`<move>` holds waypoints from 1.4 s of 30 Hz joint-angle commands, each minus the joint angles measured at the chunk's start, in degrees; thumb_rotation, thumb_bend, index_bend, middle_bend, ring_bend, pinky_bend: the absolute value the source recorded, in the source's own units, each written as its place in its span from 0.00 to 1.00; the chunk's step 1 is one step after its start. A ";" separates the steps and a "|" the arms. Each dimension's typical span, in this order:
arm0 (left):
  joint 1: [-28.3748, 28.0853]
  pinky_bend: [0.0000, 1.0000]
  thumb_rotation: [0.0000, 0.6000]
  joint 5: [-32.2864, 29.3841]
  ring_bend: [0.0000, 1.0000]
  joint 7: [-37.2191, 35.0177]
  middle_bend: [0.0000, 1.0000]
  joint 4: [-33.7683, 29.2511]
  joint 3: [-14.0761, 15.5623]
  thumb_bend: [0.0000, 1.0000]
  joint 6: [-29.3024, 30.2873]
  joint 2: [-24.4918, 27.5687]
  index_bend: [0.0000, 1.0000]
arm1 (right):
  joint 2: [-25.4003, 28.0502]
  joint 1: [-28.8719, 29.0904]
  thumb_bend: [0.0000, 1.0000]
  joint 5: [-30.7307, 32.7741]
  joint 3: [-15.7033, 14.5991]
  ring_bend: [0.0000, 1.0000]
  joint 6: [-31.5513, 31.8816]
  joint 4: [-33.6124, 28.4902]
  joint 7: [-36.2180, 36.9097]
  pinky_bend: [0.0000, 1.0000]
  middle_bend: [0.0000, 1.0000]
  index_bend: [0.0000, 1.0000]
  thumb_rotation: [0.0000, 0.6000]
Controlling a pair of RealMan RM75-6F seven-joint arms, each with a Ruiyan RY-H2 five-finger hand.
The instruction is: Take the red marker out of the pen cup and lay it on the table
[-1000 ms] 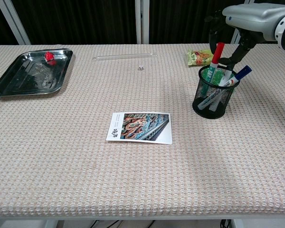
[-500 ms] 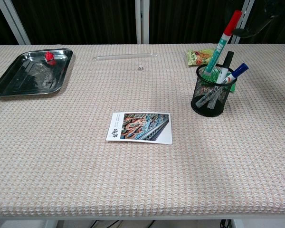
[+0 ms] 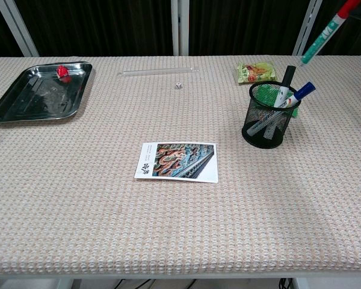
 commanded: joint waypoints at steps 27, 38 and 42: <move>0.07 0.02 1.00 -0.78 0.00 -1.10 0.00 1.51 0.25 0.10 -0.73 -0.81 0.04 | -4.15 -2.95 0.30 -3.20 -10.00 0.00 -8.50 7.48 -4.46 0.00 0.04 0.46 1.00; 0.08 0.02 1.00 0.05 0.00 -1.09 0.00 1.39 0.13 0.10 0.24 -0.68 0.04 | -0.26 -7.87 0.13 -13.60 -9.89 0.00 -0.55 2.87 2.72 0.00 0.00 0.00 1.00; 0.11 0.02 1.00 0.74 0.00 -0.74 0.00 1.69 -0.26 0.10 1.59 -1.23 0.04 | 1.55 -13.05 0.13 -18.37 -10.52 0.00 7.56 2.99 6.84 0.00 0.00 0.00 1.00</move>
